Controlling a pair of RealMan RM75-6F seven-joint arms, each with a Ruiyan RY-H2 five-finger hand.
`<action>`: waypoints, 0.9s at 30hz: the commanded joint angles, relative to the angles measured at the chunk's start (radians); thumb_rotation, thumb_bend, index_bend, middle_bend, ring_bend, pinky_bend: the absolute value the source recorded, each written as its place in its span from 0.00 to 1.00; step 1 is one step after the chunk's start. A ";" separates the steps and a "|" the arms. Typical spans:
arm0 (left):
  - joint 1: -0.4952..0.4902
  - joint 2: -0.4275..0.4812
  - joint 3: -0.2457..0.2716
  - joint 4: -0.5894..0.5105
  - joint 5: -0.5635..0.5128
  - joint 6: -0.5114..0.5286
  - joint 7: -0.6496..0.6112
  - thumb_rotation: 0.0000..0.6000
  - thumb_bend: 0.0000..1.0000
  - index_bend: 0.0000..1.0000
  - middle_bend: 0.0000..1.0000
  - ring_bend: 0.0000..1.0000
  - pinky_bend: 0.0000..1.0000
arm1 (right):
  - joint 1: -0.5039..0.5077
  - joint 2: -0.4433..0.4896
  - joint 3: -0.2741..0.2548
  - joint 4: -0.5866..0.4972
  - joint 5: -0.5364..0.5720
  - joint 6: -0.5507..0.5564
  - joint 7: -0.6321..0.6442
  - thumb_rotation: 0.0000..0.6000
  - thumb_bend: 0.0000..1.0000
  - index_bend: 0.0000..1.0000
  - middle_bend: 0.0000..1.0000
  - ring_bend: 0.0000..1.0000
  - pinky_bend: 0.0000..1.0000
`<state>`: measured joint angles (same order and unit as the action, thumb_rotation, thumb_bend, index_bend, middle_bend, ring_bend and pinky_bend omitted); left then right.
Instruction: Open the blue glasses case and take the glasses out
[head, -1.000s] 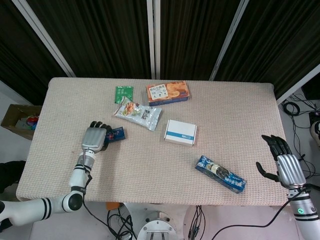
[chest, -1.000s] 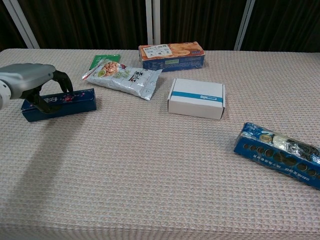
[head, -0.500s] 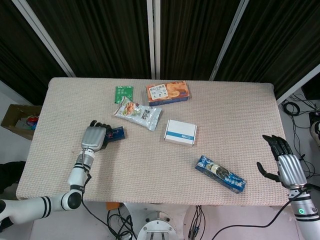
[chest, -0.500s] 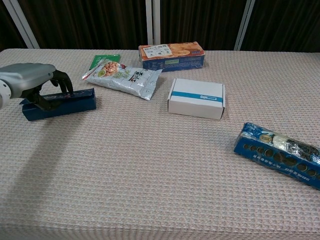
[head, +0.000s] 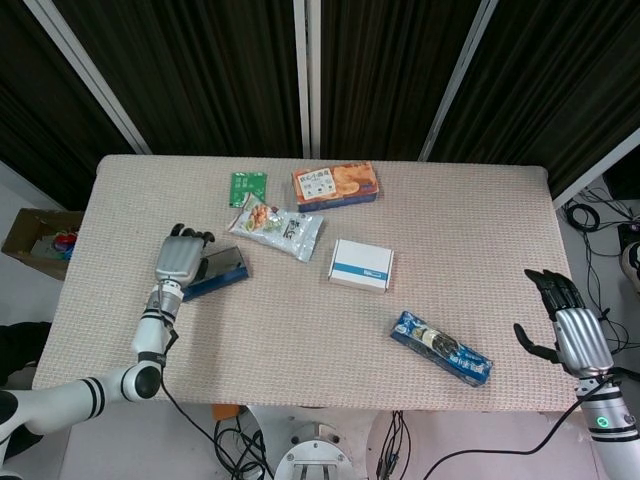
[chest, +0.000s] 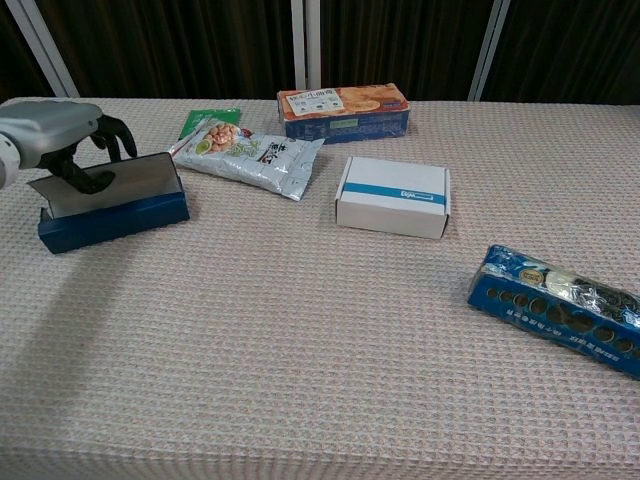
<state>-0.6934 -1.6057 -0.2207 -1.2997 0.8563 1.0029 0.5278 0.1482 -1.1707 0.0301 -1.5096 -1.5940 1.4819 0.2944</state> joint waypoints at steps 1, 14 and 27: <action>-0.020 -0.016 -0.028 0.057 -0.031 -0.004 0.000 1.00 0.47 0.23 0.27 0.18 0.14 | -0.002 0.002 0.000 -0.001 0.002 0.002 0.000 1.00 0.31 0.08 0.13 0.04 0.10; 0.044 0.007 0.003 -0.104 0.070 0.092 -0.101 0.82 0.44 0.37 0.22 0.16 0.13 | -0.002 -0.006 0.001 0.003 -0.003 0.001 0.003 1.00 0.31 0.08 0.13 0.04 0.10; 0.052 -0.027 0.048 -0.132 0.058 0.070 -0.058 0.00 0.51 0.37 0.17 0.13 0.12 | -0.008 -0.009 -0.001 0.011 0.002 0.001 0.013 1.00 0.31 0.08 0.13 0.04 0.10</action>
<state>-0.6397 -1.6307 -0.1729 -1.4340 0.9164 1.0747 0.4668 0.1408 -1.1792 0.0296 -1.4988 -1.5925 1.4832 0.3070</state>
